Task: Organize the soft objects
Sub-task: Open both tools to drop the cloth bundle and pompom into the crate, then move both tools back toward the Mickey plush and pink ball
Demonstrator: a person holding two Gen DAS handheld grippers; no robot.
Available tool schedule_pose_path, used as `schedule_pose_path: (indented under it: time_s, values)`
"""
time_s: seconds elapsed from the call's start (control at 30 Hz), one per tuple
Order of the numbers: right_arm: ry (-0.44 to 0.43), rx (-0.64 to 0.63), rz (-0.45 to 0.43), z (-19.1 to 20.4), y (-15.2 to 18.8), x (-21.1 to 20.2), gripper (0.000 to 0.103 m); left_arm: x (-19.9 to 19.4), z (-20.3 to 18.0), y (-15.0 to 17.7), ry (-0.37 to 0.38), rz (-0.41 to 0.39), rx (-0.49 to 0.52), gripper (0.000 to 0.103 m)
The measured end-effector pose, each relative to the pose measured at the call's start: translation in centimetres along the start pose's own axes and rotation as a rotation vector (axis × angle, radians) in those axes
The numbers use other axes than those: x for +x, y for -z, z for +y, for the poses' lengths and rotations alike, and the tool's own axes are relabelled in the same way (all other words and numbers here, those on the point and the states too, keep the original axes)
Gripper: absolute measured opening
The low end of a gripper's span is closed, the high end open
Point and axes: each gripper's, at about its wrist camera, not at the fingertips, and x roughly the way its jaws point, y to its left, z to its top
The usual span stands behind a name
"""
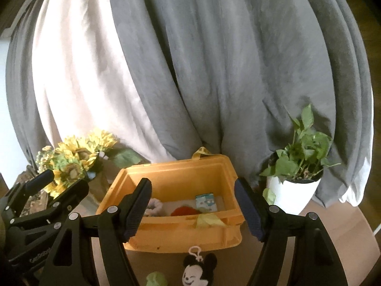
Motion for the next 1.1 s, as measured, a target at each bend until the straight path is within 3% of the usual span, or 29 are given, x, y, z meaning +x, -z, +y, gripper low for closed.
schedule_pose_path:
  time_s: [0.5, 1.1]
  values:
    - [-0.027, 0.011, -0.007, -0.3, 2.1, -5.4, 0.073, -5.7, -1.6, 2.1, -0.023, 0.018, 0.011, 0.085]
    - [-0.093, 0.020, 0.067, -1.5, 6.3, -7.3, 0.073, -7.9, -3.3, 6.8, -0.051, 0.109, 0.014, 0.085]
